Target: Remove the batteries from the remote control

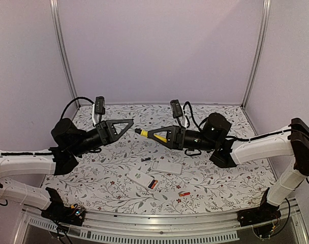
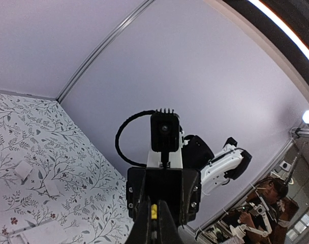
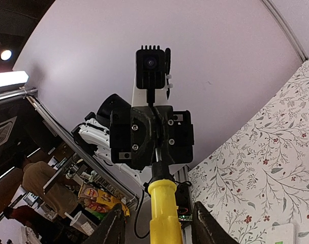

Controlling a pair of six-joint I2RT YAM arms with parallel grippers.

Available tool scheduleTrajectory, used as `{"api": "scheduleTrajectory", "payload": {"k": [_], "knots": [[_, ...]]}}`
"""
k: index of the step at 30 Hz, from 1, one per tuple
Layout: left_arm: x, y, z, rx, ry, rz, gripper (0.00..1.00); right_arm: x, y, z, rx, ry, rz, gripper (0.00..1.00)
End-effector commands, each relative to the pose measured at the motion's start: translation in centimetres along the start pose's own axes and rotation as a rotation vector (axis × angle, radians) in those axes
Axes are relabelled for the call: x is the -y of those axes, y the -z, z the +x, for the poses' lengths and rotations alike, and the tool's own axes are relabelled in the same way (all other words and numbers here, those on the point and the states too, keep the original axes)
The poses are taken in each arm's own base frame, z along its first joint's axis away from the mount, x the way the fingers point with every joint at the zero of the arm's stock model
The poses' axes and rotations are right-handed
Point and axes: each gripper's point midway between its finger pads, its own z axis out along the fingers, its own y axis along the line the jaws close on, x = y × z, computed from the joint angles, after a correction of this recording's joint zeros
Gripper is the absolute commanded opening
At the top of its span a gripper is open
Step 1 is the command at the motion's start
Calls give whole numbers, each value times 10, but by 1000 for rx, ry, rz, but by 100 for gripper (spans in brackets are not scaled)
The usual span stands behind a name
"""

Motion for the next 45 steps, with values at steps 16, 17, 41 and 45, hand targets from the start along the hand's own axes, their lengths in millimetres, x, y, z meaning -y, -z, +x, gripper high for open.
{"api": "scheduleTrajectory", "payload": {"k": [16,17,41,45], "knots": [[3,-3,1,0,-13,21,0,5,-10,4,-7,-42,-16,32],[2,-3,1,1,-12,19,0,5,-10,4,-6,-41,-15,31],[-136,59,95,-355,49,-638,90,115,106,70,-273,14,687,0],[-167,79,117,-472,13,-787,92,115,116,92,-314,-10,688,0]]}}
